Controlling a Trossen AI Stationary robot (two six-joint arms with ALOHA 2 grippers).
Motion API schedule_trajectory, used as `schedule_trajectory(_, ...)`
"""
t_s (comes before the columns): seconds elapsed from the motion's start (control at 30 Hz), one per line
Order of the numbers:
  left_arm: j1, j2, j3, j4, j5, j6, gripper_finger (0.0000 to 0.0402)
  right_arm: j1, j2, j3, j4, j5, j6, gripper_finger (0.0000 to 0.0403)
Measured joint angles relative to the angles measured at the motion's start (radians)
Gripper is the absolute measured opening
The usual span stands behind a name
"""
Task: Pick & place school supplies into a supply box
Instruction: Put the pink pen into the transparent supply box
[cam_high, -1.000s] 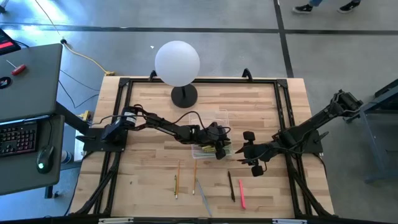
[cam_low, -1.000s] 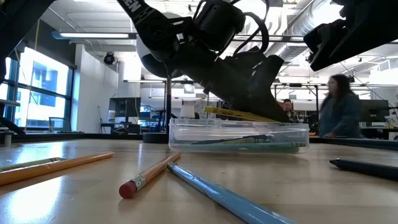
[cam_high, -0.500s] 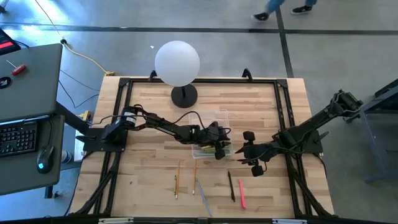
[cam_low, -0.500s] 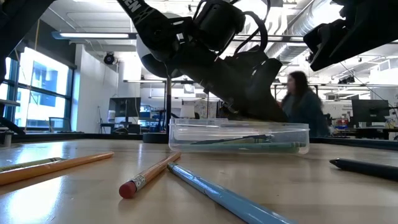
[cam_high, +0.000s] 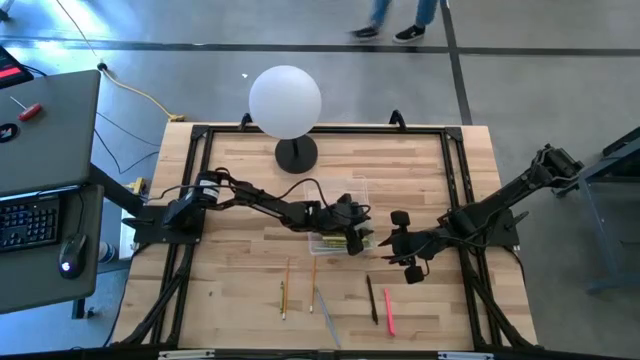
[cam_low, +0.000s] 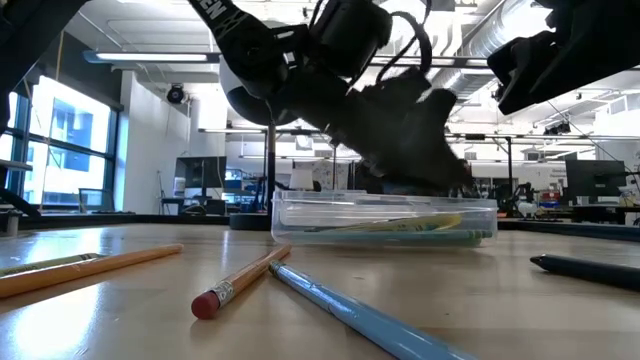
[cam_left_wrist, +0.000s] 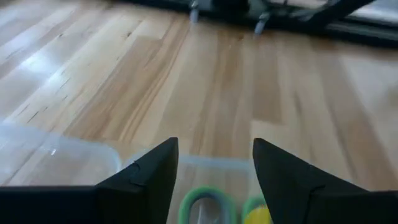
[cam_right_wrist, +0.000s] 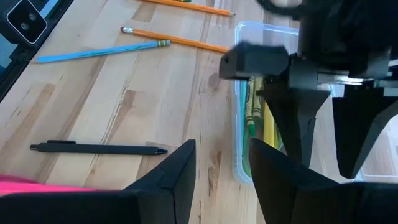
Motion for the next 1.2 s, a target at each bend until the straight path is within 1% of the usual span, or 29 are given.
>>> schedule_trajectory(0.2,0.0,-0.07,0.0,-0.007,0.005,0.003,0.0223,0.0,0.0,0.0,-0.004,-0.007,0.005,0.0129)
schedule_trajectory(0.3,0.0,-0.131,0.0,-0.018,0.005,0.048,0.0214,0.0,0.0,0.0,-0.009,-0.058,0.001,0.0129)
schedule_trajectory(0.43,-0.002,-0.232,0.0,-0.034,0.008,0.088,0.021,0.007,0.0,-0.053,0.066,-0.145,0.001,0.0129)
schedule_trajectory(0.53,-0.002,-0.319,0.0,-0.054,0.009,0.089,0.0212,0.034,0.0,-0.134,0.215,-0.224,0.0,0.0129)
schedule_trajectory(0.6,-0.002,-0.371,0.002,-0.075,0.009,0.087,0.0213,0.059,0.0,-0.202,0.38,-0.306,-0.025,0.0129)
schedule_trajectory(0.67,-0.002,-0.415,0.002,-0.102,0.009,0.081,0.0213,0.086,0.0,-0.266,0.58,-0.372,-0.109,0.0129)
schedule_trajectory(0.77,-0.002,-0.459,0.002,-0.111,0.015,0.079,0.0213,0.131,0.0,-0.347,0.837,-0.382,-0.331,0.0129)
schedule_trajectory(0.8,-0.002,-0.469,0.002,-0.111,0.024,0.079,0.0213,0.143,0.0,-0.365,0.891,-0.374,-0.396,0.0129)
schedule_trajectory(0.87,-0.001,-0.483,0.002,-0.114,0.048,0.079,0.0213,0.163,0.007,-0.387,0.946,-0.327,-0.475,0.0129)
schedule_trajectory(0.93,-0.002,-0.49,0.002,-0.138,0.071,0.077,0.0213,0.168,0.034,-0.38,0.949,-0.296,-0.514,0.0129)
schedule_trajectory(0.97,-0.002,-0.49,0.002,-0.139,0.084,0.071,0.0213,0.168,0.056,-0.367,0.942,-0.305,-0.522,0.0129)
schedule_trajectory(1.03,-0.002,-0.49,0.002,-0.14,0.102,0.029,0.0214,0.164,0.116,-0.329,0.934,-0.362,-0.526,0.0128)
schedule_trajectory(1.2,-0.001,-0.49,0.002,-0.099,0.138,-0.075,0.0214,0.148,0.306,-0.208,0.934,-0.55,-0.567,0.0128)
